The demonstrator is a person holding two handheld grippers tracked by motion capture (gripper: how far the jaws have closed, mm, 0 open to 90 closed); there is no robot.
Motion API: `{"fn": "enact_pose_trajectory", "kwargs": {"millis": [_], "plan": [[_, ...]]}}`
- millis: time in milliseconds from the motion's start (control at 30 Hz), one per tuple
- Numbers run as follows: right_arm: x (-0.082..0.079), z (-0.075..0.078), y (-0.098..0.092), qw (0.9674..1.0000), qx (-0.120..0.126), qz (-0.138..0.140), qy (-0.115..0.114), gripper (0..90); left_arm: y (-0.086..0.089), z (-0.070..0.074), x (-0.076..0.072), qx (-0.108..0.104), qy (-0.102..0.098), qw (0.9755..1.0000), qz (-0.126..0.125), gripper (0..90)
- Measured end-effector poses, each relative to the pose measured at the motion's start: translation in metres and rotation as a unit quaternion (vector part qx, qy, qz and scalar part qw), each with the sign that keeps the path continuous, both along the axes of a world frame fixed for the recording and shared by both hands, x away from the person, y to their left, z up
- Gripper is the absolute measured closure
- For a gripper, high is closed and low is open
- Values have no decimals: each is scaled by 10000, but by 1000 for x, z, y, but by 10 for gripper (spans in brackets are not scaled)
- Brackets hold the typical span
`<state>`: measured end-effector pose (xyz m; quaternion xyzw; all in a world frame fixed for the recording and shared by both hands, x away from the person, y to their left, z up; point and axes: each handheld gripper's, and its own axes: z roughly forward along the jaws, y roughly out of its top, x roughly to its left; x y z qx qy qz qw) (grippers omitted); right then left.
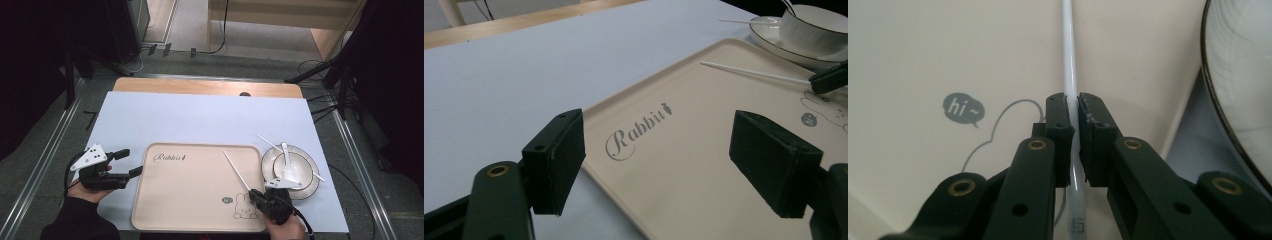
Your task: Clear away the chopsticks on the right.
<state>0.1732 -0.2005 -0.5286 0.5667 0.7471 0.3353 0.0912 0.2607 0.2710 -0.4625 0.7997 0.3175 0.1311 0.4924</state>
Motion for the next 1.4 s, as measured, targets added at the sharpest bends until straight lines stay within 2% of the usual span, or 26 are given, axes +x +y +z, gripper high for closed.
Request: {"fn": "enact_pose_trajectory", "kwargs": {"millis": [100, 167, 300, 367, 400, 467, 533, 600, 667, 700, 867, 1033, 1167, 1333, 1400], "plan": [[1, -3, -1, 9999, 74, -17, -94, 838, 0, 0, 0, 7, 0, 10000, -3, 229], [1, -4, 0, 9999, 20, -4, -143, 825, 0, 0, 0, 4, 6, 10000, 2, 229], [1, -3, 1, 9997, 9, 123, -197, 746, 0, 0, 0, 17, 2, 10000, 2, 229], [2, -2, 1, 9998, 11, 146, -140, 638, 0, 0, 0, 16, 3, 10000, 8, 230], [2, 0, 0, 9998, 0, 144, -149, 613, 0, 0, 0, 9, 14, 10000, 15, 230], [2, 7, -3, 9992, 165, 188, -325, 548, 0, 0, -1, 14, 12, 10000, 13, 230], [2, 15, -7, 9978, 188, 324, -539, 511, 0, 0, 0, 14, 21, 10000, 23, 230], [4, 25, -12, 9972, 266, 420, -560, 455, 0, 0, -1, 14, 21, 10000, 22, 230], [10, 35, -20, 9955, 540, 610, -481, 406, 0, 0, -1, 34, 26, 10000, 20, 230], [11, 37, -22, 9948, 591, 670, -482, 381, 0, -1, -1, 36, 27, 10000, 21, 230], [20, 50, -41, 9919, 667, 887, -619, 346, 0, -1, -1, 45, 33, 10000, 15, 230], [29, 60, -57, 9852, 413, 1402, -891, 313, 1, -1, -1, 41, 29, 10000, 9, 230], [37, 64, -70, 9819, 573, 1541, -944, 300, 0, -1, -1, 41, 41, 10000, 5, 230], [45, 68, -87, 9789, 389, 1746, -986, 289, 1, -1, -1, 42, 45, 10000, 4, 230], [47, 69, -94, 9794, 388, 1717, -993, 286, 1, -1, -1, 50, 43, 10000, 6, 230]]}}
